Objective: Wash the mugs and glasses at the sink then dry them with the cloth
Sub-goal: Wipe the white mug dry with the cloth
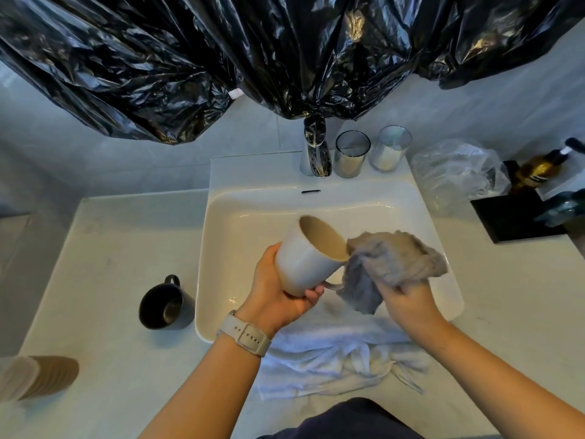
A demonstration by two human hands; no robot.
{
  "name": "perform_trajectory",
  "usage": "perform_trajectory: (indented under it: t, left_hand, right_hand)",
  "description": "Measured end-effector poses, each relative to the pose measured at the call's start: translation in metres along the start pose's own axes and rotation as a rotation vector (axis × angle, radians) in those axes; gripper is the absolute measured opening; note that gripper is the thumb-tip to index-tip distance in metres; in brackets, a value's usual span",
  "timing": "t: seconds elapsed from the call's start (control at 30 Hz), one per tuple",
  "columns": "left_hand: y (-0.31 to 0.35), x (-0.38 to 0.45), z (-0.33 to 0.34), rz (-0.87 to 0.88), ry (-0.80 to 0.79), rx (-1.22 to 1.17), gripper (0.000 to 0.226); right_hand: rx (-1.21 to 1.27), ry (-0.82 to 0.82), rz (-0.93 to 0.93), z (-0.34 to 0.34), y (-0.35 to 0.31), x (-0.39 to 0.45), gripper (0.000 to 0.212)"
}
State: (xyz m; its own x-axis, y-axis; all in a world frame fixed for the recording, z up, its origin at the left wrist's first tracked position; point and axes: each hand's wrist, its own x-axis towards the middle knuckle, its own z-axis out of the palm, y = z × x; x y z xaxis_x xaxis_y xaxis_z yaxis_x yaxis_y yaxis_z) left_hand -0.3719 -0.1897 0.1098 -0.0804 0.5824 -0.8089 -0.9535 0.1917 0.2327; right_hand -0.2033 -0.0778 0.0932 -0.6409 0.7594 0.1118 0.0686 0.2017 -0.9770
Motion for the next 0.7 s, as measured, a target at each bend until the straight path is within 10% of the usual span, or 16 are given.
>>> perform_trajectory:
  t: [0.27,0.5,0.7]
  left_hand:
    - [-0.004,-0.012,0.014,-0.228,-0.324,-0.236,0.047]
    - [-0.013,-0.011,0.023,-0.083,-0.169,-0.298,0.039]
    - [-0.007,-0.019,0.012,-0.168,-0.217,-0.535,0.033]
  right_hand:
    - [0.180,0.008,0.142,0.010,-0.028,0.015,0.025]
    - [0.486,0.045,0.424,0.025,-0.022,0.009,0.027]
    - [1.093,-0.286,0.537,0.006,-0.023,0.011,0.047]
